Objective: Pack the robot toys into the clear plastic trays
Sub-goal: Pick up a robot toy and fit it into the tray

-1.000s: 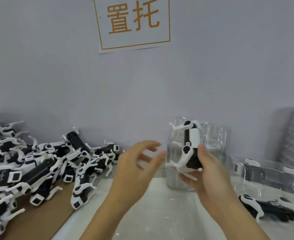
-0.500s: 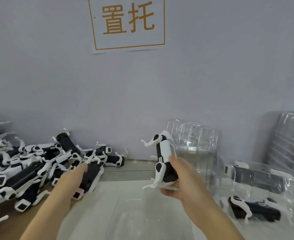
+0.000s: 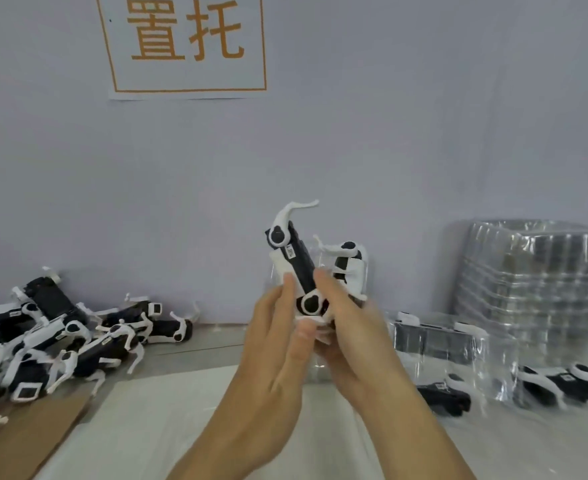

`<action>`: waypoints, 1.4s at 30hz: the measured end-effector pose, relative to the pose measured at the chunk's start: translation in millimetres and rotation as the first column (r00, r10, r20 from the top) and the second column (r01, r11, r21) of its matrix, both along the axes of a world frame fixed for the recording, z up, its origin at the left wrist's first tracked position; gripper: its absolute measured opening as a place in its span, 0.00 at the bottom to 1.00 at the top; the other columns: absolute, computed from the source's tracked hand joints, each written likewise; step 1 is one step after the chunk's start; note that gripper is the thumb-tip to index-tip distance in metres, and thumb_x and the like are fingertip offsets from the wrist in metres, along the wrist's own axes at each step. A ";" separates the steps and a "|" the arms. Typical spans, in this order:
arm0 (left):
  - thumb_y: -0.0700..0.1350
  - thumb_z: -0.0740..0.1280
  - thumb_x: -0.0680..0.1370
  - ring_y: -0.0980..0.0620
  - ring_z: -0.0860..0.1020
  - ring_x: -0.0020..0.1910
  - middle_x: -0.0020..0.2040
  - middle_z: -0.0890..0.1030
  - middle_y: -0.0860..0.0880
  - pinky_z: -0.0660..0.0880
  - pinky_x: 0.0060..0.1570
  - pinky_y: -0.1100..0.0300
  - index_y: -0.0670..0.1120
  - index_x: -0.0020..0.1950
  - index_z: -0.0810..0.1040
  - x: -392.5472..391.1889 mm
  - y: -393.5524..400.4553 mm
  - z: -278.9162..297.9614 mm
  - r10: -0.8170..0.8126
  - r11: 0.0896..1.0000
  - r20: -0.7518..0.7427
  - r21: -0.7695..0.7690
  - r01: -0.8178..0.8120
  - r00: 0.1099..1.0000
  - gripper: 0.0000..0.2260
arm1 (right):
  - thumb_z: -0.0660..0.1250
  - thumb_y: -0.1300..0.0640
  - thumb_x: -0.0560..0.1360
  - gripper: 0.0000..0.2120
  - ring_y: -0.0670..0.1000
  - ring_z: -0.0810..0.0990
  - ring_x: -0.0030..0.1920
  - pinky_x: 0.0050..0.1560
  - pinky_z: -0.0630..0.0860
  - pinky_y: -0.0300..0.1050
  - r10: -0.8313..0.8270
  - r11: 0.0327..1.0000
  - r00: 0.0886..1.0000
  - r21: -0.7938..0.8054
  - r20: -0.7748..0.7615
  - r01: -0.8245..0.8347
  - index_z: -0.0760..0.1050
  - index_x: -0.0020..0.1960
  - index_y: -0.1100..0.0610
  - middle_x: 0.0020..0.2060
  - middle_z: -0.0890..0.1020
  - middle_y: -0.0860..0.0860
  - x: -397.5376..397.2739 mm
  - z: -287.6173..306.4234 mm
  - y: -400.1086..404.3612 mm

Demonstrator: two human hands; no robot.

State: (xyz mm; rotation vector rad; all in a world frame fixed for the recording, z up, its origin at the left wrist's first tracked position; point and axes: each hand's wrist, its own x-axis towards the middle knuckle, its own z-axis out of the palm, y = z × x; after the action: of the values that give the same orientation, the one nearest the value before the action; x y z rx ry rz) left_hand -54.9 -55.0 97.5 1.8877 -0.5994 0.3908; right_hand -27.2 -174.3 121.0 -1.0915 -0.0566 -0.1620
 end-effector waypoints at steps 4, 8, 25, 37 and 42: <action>0.72 0.53 0.76 0.73 0.61 0.69 0.69 0.63 0.75 0.66 0.67 0.65 0.69 0.73 0.62 11.1 20.9 4.7 0.034 0.999 0.037 0.000 -0.034 0.999 0.25 | 0.74 0.54 0.72 0.16 0.52 0.84 0.42 0.39 0.82 0.49 -0.219 0.975 0.976 -0.035 0.020 0.219 0.76 0.56 0.60 0.45 0.84 0.57 11.2 28.1 -35.7; 0.57 0.57 0.81 0.65 0.73 0.60 0.62 0.74 0.65 0.71 0.66 0.52 0.60 0.65 0.75 37.9 73.8 -2.2 0.305 0.948 -0.055 -0.078 -0.309 0.951 0.15 | 0.76 0.52 0.71 0.25 0.53 0.84 0.48 0.38 0.83 0.49 -0.556 0.781 0.822 -0.259 0.127 0.568 0.70 0.62 0.58 0.50 0.82 0.54 29.0 66.1 -96.9; 0.44 0.59 0.83 0.47 0.81 0.48 0.48 0.83 0.50 0.76 0.43 0.53 0.51 0.50 0.82 76.0 130.1 -22.6 0.428 0.837 -0.287 -0.232 -0.496 0.857 0.12 | 0.76 0.46 0.66 0.26 0.49 0.80 0.28 0.23 0.66 0.36 -0.508 -0.277 0.846 -0.961 0.161 0.017 0.70 0.55 0.58 0.37 0.79 0.50 134.5 60.1 -149.0; 0.41 0.64 0.78 0.53 0.79 0.46 0.41 0.83 0.56 0.72 0.43 0.60 0.54 0.40 0.81 89.0 156.6 -51.3 0.639 0.760 -0.240 0.050 -0.648 0.731 0.11 | 0.59 0.60 0.79 0.23 0.57 0.74 0.64 0.60 0.73 0.48 -0.304 -0.481 0.947 -0.875 0.104 -0.058 0.67 0.73 0.51 0.69 0.70 0.54 135.7 56.6 -105.1; 0.44 0.65 0.77 0.45 0.73 0.57 0.56 0.76 0.46 0.69 0.60 0.53 0.47 0.62 0.76 114.1 182.5 -71.0 0.765 0.540 0.060 0.483 -0.690 0.641 0.13 | 0.60 0.63 0.76 0.27 0.53 0.74 0.58 0.57 0.71 0.50 -0.040 -0.783 0.893 -0.569 0.448 0.250 0.64 0.72 0.45 0.63 0.70 0.50 122.6 65.6 -58.0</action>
State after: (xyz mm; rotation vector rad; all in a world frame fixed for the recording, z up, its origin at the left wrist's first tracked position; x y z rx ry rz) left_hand 59.2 127.5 26.6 2.5782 0.3104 0.6674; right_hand 95.4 -232.3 186.6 -3.4891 -0.0444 -0.8098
